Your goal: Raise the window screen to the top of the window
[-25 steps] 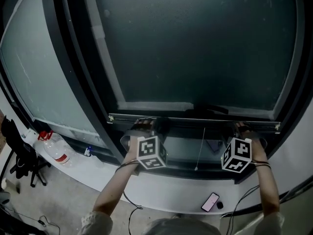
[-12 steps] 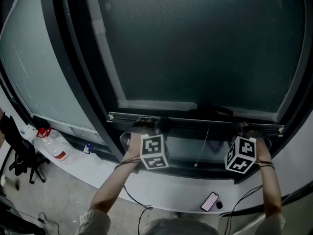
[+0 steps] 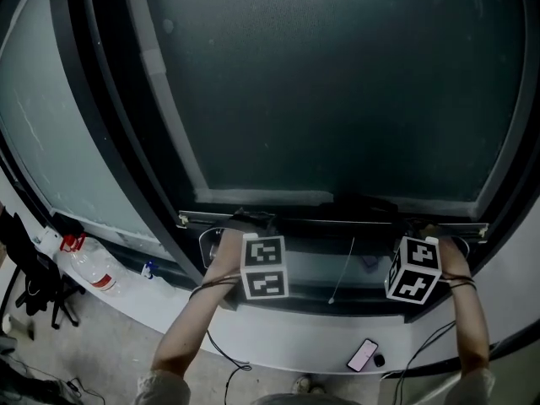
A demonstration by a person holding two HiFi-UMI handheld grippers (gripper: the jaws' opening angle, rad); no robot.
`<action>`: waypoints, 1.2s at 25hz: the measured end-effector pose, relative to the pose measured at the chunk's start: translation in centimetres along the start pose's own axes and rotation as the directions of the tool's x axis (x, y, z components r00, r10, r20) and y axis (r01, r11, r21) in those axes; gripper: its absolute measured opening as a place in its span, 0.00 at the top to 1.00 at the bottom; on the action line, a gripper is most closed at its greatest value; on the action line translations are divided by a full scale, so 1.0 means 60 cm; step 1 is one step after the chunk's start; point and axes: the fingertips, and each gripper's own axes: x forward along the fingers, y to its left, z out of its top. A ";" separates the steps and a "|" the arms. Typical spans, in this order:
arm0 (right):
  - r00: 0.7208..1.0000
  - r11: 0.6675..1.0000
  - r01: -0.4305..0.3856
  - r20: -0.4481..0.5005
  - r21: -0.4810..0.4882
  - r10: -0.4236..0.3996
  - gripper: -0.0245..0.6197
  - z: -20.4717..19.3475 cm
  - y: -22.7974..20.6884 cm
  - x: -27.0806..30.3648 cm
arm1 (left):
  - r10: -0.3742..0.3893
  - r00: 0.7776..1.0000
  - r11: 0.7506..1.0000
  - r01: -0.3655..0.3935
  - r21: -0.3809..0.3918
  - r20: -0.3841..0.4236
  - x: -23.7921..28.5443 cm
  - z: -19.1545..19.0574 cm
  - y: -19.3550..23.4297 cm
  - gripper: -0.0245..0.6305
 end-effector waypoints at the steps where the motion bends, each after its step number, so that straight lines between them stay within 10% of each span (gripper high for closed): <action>1: 1.000 1.000 -0.022 0.000 0.003 0.022 0.93 0.001 0.000 -0.001 | -0.014 1.000 1.000 0.014 -0.005 -0.002 -0.001 0.000 0.000 0.93; 13: 0.987 0.987 -0.158 0.010 0.041 0.158 0.93 0.000 0.009 -0.002 | -0.155 0.986 0.984 0.159 -0.079 0.060 -0.001 0.000 -0.010 0.93; 23: 0.999 0.999 0.044 -0.004 0.001 -0.044 0.93 0.011 -0.056 -0.052 | 0.056 0.997 0.996 -0.052 -0.068 0.050 -0.051 0.003 0.060 0.93; 30: 0.966 0.965 0.259 0.006 -0.037 -0.259 0.93 0.031 -0.169 -0.150 | 0.290 0.956 0.957 -0.289 -0.022 0.045 -0.150 0.014 0.180 0.93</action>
